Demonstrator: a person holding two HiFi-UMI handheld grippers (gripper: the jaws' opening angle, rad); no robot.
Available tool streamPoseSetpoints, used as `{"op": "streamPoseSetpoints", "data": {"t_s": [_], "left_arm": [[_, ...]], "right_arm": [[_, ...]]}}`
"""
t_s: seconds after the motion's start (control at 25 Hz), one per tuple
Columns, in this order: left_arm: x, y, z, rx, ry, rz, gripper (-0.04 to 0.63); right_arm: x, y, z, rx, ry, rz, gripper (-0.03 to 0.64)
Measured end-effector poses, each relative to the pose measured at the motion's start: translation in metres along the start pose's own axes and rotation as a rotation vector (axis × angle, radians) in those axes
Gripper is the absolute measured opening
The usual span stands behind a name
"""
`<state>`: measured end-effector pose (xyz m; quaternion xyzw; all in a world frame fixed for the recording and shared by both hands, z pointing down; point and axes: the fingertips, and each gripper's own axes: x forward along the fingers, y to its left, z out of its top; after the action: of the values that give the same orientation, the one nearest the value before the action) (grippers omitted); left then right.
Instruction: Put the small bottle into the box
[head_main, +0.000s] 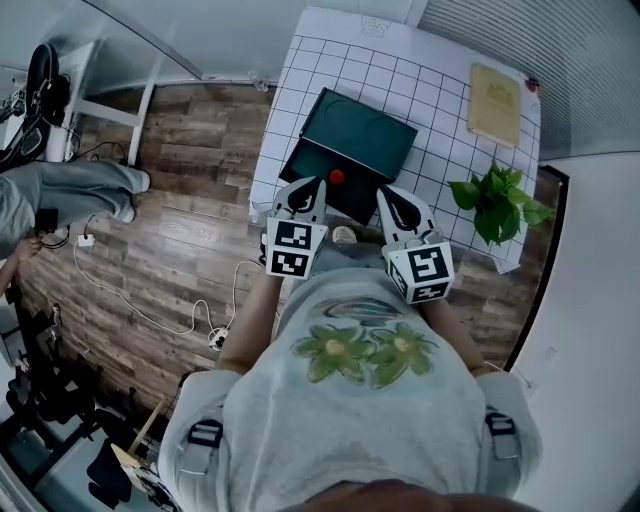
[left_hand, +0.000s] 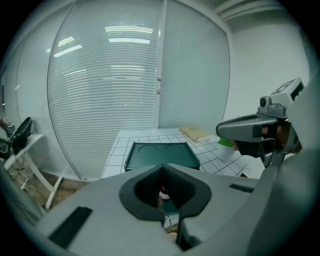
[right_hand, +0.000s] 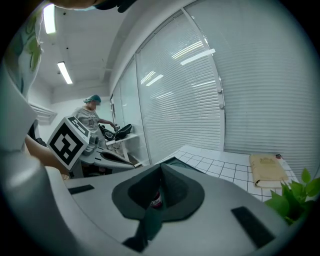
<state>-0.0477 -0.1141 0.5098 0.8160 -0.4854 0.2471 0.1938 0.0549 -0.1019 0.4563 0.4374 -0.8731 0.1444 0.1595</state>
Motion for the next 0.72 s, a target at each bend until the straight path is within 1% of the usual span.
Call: {"op": "streamPoseSetpoints", "data": {"t_s": [0.2, 0.44, 0.72], "left_arm": [[-0.014, -0.017, 0.003, -0.020, -0.028, -0.053, 0.008], [-0.028, -0.036, 0.006, 0.007, -0.050, -0.090, 0.008], [-0.054, -0.050, 0.005, 0.032, -0.081, -0.115, 0.008]], "right_arm": [[-0.004, 0.012, 0.001, -0.009, -0.003, 0.016, 0.008], [-0.017, 0.028, -0.004, -0.041, 0.020, 0.019, 0.006], [-0.036, 0.050, -0.011, -0.034, 0.020, 0.005, 0.006]]}}
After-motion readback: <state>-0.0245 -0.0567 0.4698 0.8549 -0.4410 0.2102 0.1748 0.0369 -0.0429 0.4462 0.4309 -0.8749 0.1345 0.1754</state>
